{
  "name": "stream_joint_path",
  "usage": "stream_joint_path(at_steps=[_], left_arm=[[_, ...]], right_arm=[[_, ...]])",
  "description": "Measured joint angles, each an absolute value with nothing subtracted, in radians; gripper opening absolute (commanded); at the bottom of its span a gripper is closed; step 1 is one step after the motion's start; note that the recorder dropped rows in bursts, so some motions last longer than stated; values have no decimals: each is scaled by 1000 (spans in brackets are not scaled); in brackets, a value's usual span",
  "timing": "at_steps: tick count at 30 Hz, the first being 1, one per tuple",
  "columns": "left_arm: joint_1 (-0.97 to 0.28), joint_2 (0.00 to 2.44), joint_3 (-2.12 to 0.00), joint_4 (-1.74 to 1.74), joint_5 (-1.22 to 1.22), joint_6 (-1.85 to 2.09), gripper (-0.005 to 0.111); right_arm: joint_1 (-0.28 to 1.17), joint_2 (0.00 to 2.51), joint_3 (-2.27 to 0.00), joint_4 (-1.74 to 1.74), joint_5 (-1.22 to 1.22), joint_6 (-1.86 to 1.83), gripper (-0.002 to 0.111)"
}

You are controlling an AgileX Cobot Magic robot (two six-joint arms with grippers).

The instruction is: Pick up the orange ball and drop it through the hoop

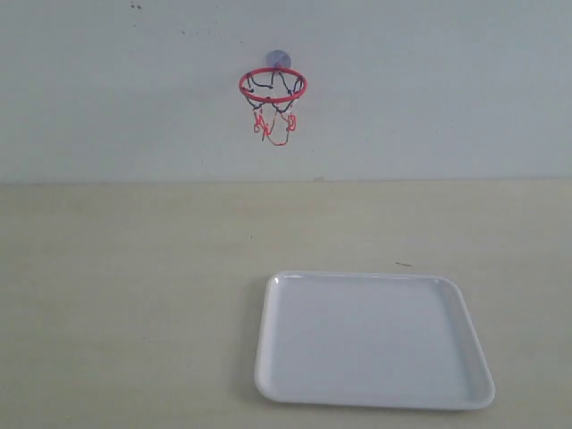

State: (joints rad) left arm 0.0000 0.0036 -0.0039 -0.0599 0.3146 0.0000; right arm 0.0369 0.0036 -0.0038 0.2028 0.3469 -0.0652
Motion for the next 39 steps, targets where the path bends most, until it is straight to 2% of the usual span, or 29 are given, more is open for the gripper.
stream_joint_path(at_steps=[5, 39], left_arm=[[0, 4, -4, -60, 315, 0, 4], [0, 4, -4, -60, 315, 0, 4]], right_arm=[[119, 4, 1, 198, 347, -77, 0], [121, 4, 1, 197, 347, -8, 0]])
